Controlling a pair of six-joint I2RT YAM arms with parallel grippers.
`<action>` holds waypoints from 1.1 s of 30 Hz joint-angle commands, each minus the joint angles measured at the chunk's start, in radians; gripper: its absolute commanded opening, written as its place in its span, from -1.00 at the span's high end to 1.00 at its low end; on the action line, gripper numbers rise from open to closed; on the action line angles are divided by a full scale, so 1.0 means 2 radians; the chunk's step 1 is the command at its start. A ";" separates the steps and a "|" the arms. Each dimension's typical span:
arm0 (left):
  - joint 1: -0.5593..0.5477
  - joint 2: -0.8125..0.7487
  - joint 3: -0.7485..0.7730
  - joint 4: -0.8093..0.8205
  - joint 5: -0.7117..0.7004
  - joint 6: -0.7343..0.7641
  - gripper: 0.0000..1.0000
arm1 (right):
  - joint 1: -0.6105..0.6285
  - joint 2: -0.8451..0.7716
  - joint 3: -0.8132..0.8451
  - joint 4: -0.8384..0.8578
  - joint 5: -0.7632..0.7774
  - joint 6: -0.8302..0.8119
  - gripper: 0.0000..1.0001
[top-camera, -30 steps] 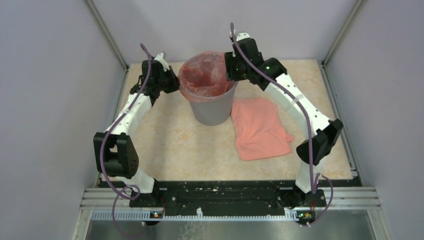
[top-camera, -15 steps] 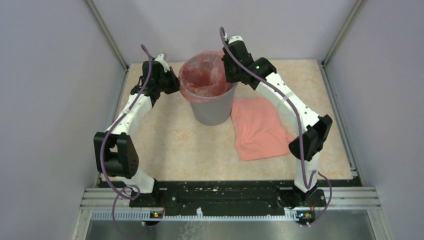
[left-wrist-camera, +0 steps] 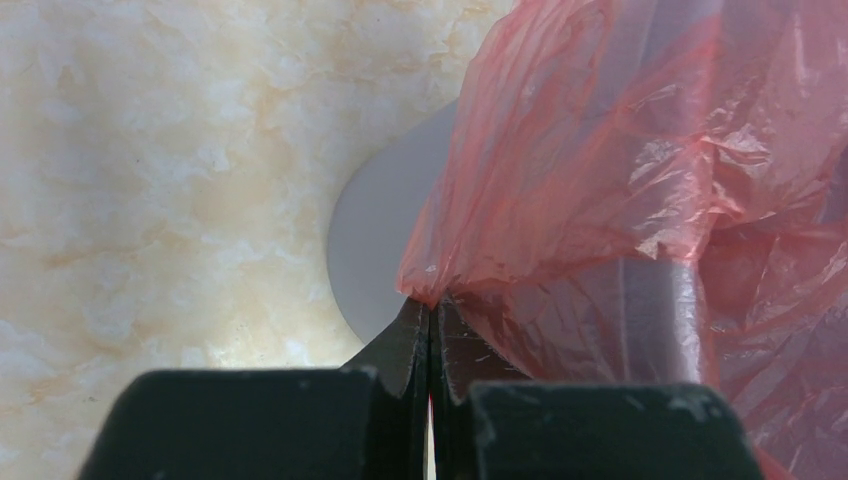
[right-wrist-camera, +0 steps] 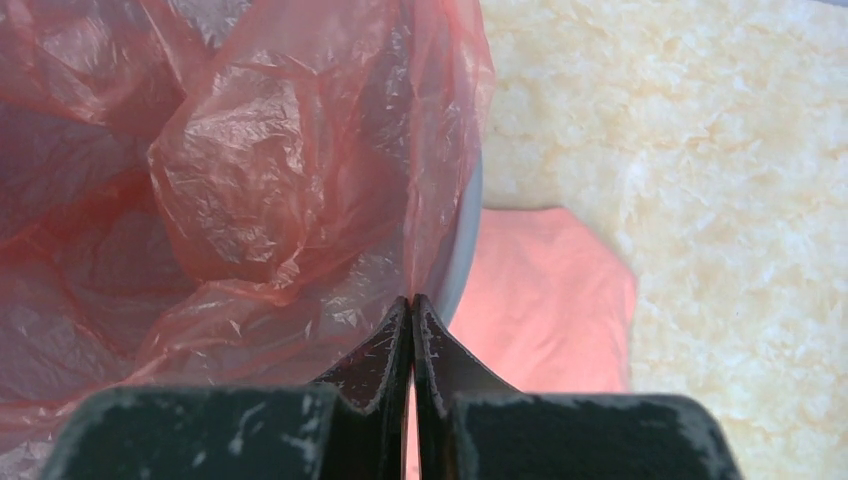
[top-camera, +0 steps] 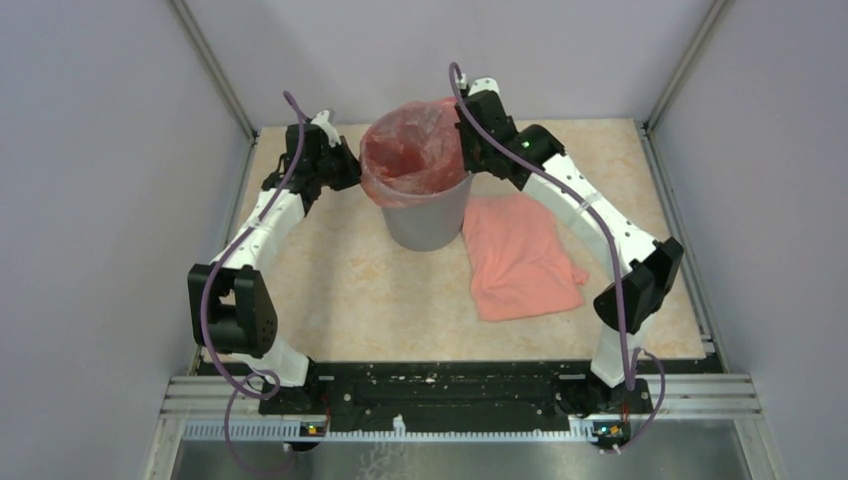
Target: Put the trash bags into the trash bin
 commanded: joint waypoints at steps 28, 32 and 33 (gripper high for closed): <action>-0.003 0.001 -0.026 0.042 -0.021 -0.005 1.00 | -0.117 -0.188 -0.373 0.353 -0.255 0.128 1.00; -0.003 0.015 -0.019 0.034 -0.030 -0.007 1.00 | -0.128 -0.185 -0.403 0.384 -0.274 0.140 1.00; -0.003 0.019 -0.016 0.030 -0.030 -0.007 1.00 | -0.131 -0.184 -0.410 0.393 -0.278 0.142 1.00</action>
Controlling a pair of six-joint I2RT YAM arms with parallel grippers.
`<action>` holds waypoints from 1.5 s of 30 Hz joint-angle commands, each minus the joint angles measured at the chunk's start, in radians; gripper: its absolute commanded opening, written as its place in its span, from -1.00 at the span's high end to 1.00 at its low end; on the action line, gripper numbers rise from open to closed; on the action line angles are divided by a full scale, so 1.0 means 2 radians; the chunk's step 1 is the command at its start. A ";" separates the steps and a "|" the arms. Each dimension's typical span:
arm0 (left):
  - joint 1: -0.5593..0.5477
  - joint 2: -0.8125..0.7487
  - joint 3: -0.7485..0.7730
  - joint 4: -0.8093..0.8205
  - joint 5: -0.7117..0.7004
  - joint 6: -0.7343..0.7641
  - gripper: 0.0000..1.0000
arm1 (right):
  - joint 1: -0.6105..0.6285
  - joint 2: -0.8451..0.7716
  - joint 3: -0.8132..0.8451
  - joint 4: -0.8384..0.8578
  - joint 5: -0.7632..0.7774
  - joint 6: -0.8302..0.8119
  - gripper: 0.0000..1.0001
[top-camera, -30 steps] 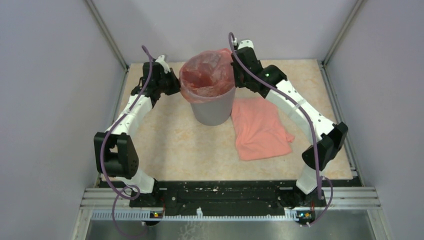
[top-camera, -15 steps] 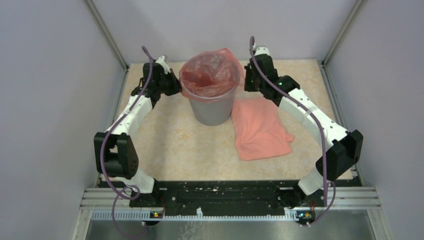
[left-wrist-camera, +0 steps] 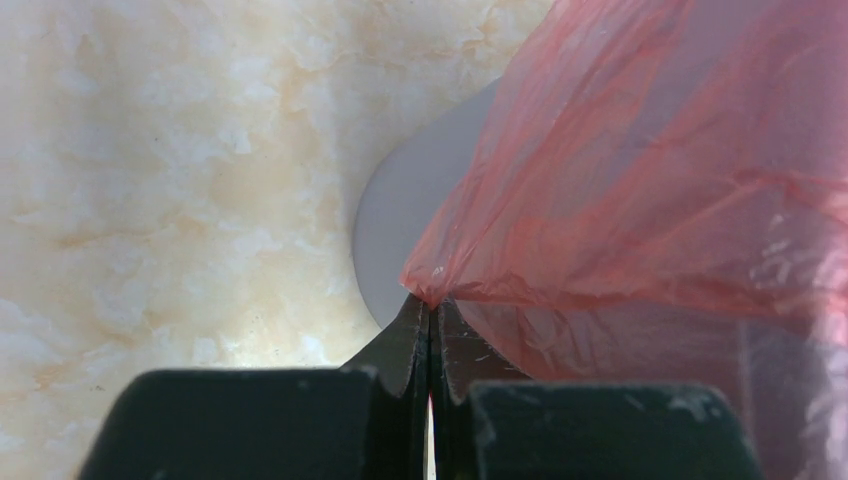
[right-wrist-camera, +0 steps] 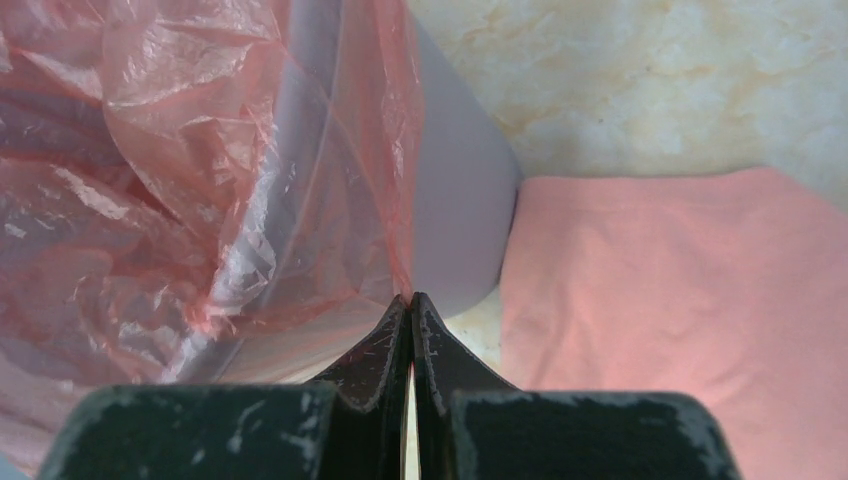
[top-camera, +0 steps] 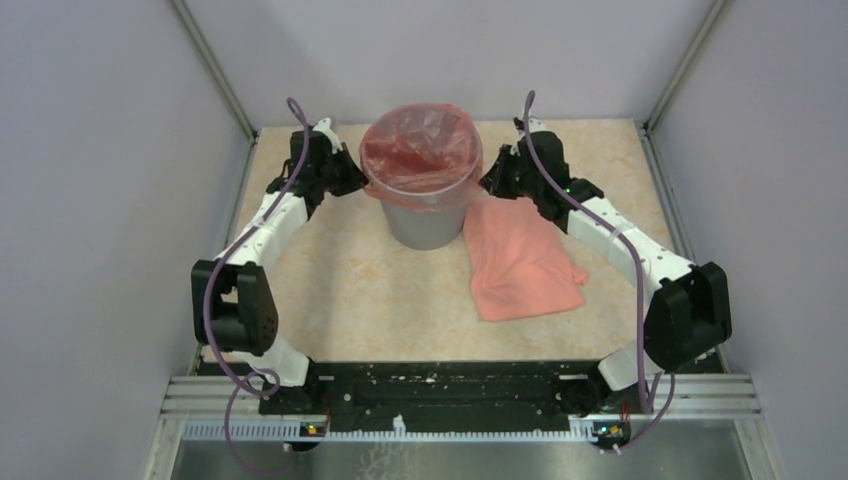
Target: Put the trash bags into the trash bin
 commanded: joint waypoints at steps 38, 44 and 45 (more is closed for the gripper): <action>0.001 0.096 -0.005 -0.005 -0.108 -0.025 1.00 | -0.031 0.125 -0.111 0.222 -0.095 0.069 1.00; 0.004 0.107 -0.006 -0.015 -0.124 -0.022 1.00 | -0.024 0.136 -0.109 0.217 -0.091 0.065 1.00; 0.005 0.109 -0.006 -0.016 -0.126 -0.021 1.00 | -0.021 0.141 -0.108 0.217 -0.090 0.064 1.00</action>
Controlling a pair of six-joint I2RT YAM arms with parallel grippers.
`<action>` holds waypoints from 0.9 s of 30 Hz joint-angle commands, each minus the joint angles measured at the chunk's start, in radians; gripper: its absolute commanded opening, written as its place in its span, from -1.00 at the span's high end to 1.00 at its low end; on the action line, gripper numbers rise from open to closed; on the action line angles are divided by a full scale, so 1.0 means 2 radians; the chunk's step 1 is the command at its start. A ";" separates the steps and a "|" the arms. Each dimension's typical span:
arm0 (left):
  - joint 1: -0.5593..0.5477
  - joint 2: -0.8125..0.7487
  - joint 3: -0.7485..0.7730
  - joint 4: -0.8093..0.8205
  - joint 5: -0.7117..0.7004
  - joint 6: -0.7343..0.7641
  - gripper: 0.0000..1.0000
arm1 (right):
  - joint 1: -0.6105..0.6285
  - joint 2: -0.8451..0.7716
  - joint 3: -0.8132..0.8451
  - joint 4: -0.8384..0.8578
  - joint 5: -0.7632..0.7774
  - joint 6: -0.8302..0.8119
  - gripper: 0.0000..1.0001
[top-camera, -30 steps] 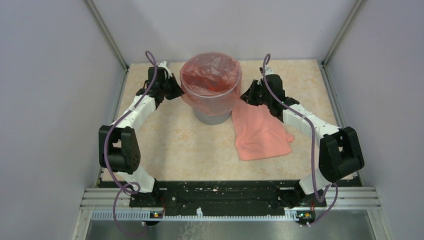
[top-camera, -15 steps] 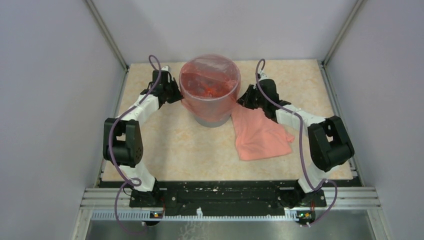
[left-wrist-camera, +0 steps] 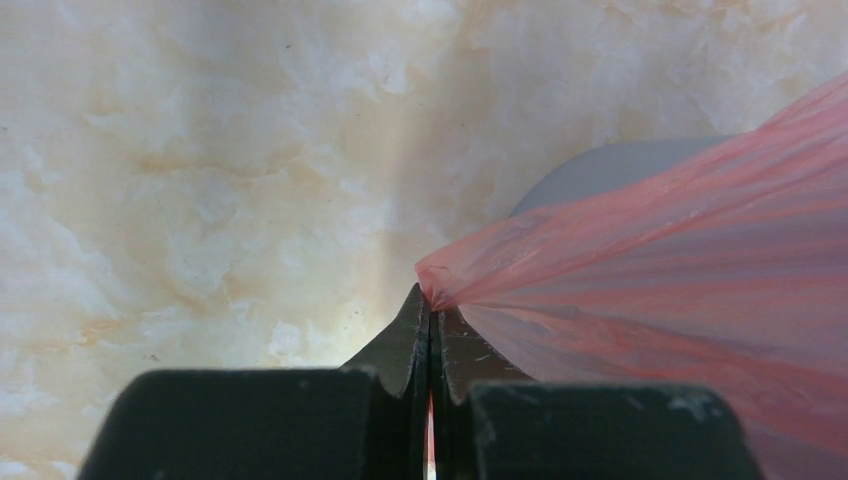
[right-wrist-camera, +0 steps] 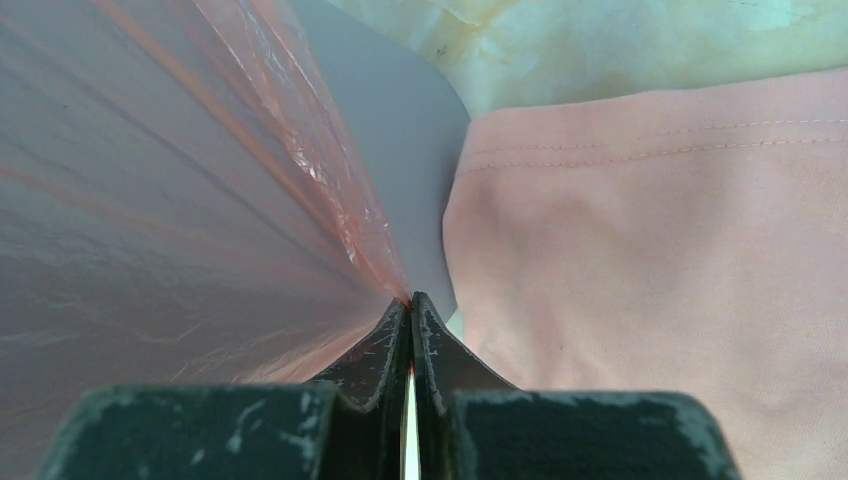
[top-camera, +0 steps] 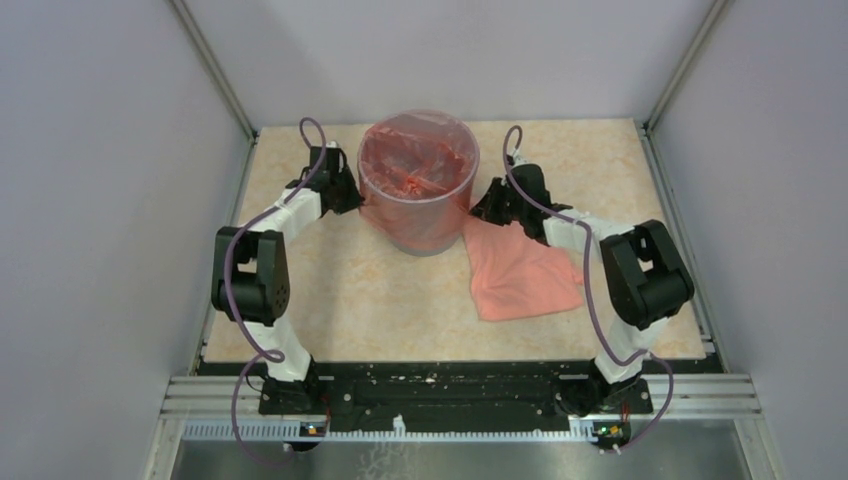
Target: Put the trash bags into the trash bin
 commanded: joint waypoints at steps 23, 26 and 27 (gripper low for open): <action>0.036 0.059 0.009 -0.023 -0.055 0.006 1.00 | 0.088 0.052 0.016 0.005 0.028 0.000 1.00; 0.038 0.063 0.011 -0.022 -0.055 0.007 1.00 | 0.081 0.042 0.012 -0.017 0.055 -0.005 1.00; 0.038 0.064 0.012 -0.021 -0.054 0.007 1.00 | 0.075 0.038 0.003 -0.018 0.057 -0.005 1.00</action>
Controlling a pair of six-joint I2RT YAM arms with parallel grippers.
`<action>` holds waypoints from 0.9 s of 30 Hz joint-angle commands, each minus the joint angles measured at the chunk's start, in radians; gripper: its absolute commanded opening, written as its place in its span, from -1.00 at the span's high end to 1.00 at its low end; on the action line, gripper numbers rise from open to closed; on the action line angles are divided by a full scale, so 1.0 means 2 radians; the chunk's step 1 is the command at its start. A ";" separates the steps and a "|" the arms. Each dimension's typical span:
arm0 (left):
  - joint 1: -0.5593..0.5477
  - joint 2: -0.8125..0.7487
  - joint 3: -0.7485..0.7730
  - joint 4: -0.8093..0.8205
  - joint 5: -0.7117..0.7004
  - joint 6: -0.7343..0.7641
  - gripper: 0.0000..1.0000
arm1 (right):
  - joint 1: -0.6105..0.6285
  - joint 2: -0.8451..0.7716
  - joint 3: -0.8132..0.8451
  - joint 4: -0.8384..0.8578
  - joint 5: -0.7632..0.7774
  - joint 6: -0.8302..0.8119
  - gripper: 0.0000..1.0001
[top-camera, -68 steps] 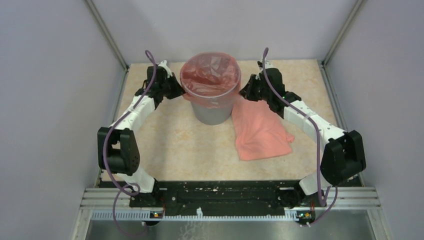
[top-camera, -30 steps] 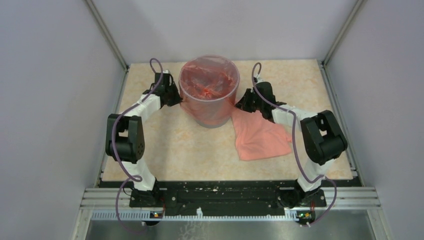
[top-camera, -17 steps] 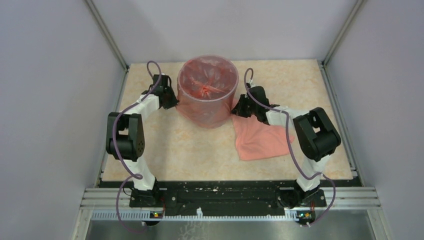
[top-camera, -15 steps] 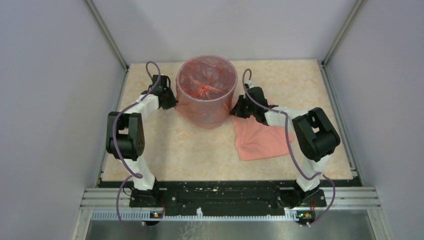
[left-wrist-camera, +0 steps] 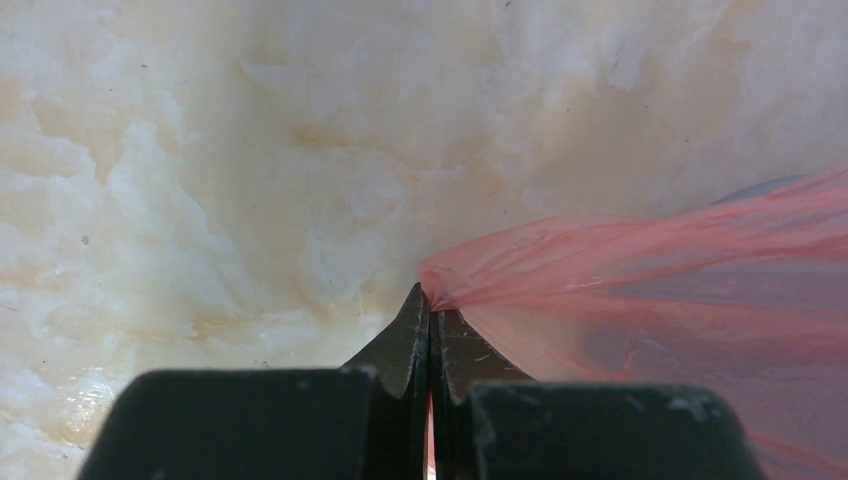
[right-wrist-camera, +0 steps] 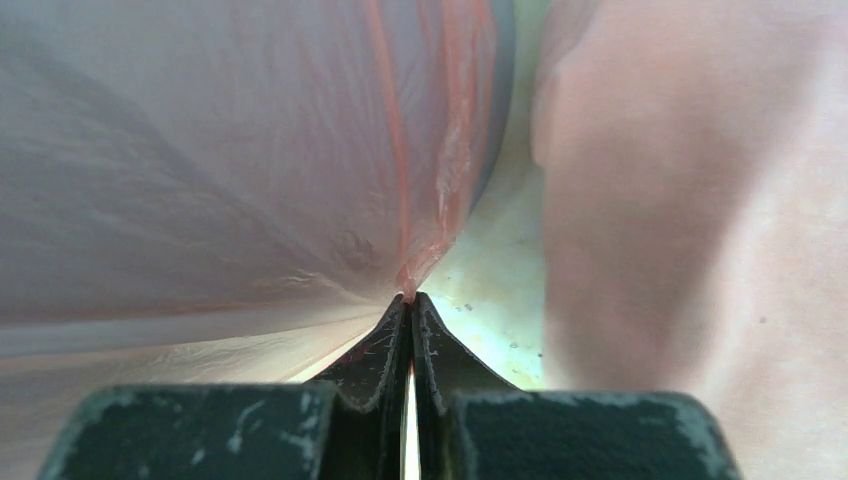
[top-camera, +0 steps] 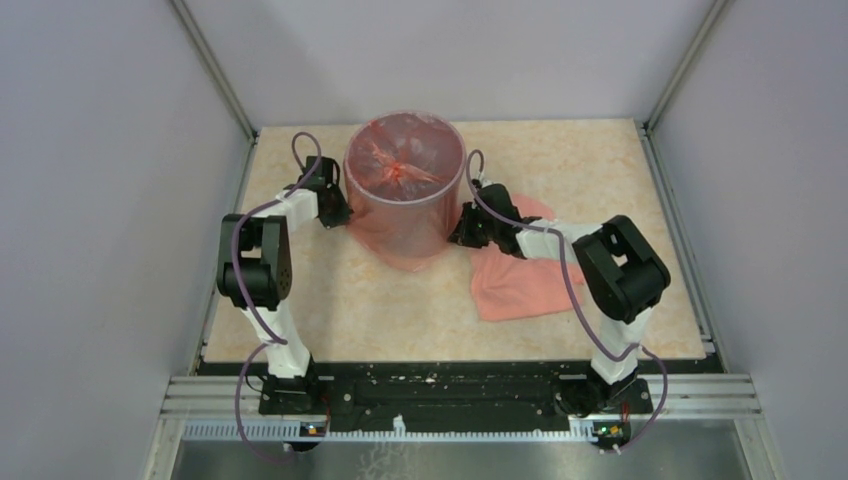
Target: Put the trash bags into the trash bin
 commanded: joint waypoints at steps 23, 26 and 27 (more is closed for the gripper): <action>0.005 -0.008 0.010 0.015 0.034 -0.006 0.97 | -0.051 -0.119 0.044 -0.167 0.086 -0.074 -0.16; 0.005 -0.009 0.010 0.016 0.037 -0.007 0.93 | -0.052 -0.146 0.068 -0.215 0.115 -0.090 -0.50; 0.005 -0.009 0.010 0.018 0.038 -0.006 0.91 | -0.052 -0.159 0.079 -0.229 0.122 -0.096 -0.55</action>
